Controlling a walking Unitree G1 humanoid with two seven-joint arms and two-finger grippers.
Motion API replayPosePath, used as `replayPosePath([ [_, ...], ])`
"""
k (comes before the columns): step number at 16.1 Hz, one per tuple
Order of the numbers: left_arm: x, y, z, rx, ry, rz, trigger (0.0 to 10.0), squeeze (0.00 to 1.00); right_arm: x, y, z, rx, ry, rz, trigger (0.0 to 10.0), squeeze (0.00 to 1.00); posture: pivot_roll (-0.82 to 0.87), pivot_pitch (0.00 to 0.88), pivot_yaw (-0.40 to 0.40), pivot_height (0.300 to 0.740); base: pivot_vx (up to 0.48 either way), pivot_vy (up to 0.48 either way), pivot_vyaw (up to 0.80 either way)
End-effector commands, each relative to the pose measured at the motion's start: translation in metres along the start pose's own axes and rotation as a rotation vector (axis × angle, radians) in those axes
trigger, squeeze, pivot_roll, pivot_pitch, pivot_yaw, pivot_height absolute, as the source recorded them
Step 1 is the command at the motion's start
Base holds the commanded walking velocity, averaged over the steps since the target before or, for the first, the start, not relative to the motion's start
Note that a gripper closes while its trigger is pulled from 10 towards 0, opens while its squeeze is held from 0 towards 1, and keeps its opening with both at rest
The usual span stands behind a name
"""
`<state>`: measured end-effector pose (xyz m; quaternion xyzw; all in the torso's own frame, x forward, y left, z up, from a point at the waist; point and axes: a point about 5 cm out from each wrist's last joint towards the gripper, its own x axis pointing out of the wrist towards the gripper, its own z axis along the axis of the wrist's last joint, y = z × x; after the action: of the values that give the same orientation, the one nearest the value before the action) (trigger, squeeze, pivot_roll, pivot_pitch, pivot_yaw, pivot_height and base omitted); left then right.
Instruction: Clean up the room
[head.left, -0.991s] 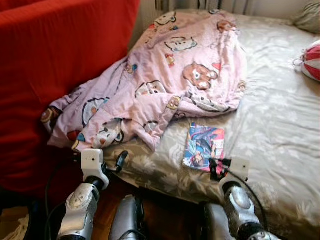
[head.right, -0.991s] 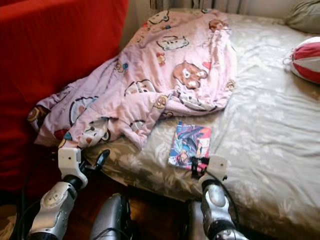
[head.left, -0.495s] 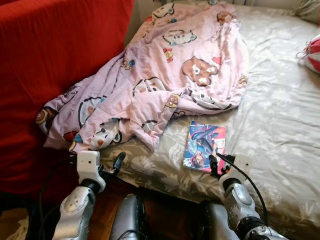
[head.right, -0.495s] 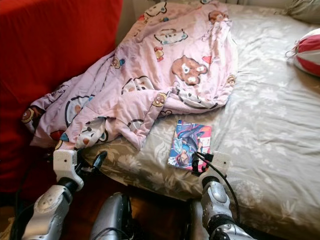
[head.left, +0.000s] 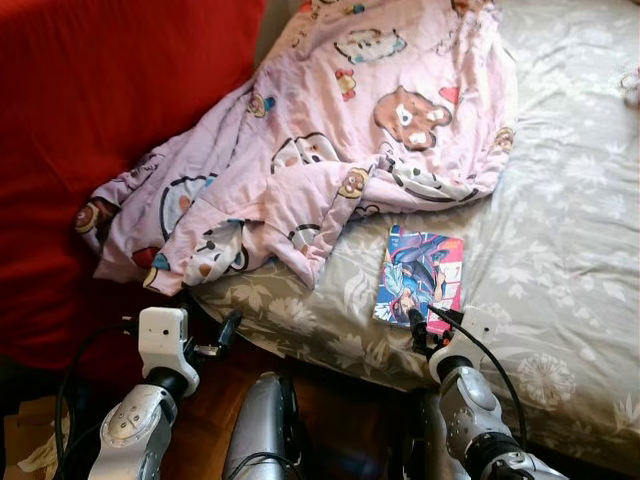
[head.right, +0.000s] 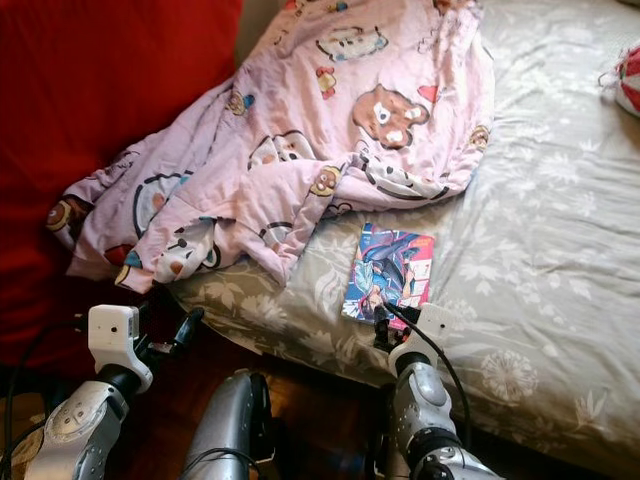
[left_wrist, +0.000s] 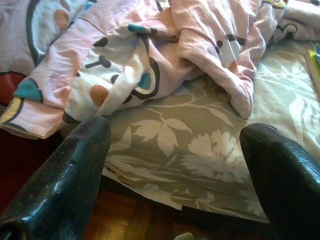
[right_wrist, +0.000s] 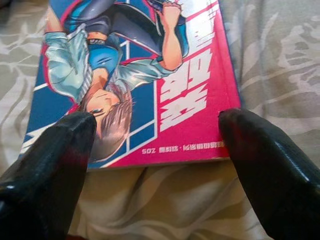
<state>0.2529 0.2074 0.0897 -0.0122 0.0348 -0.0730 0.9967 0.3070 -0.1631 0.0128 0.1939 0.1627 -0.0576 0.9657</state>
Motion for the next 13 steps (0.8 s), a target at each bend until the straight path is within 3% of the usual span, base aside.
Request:
replayPosePath([
  [1, -0.007, 0.006, -0.002, -0.002, 0.028, 0.016, 10.0, 0.00, -0.003, -0.001, -0.008, 0.020, 0.030, -0.016, 10.0, 0.00, 0.22, 0.300, 0.117, 0.586, 0.000, 0.000, 0.00],
  [13, -0.008, 0.007, -0.001, 0.004, 0.055, 0.013, 10.0, 0.00, -0.010, -0.012, -0.016, 0.052, 0.008, -0.060, 10.0, 0.00, 0.22, 0.300, 0.130, 0.586, 0.000, 0.000, 0.00],
])
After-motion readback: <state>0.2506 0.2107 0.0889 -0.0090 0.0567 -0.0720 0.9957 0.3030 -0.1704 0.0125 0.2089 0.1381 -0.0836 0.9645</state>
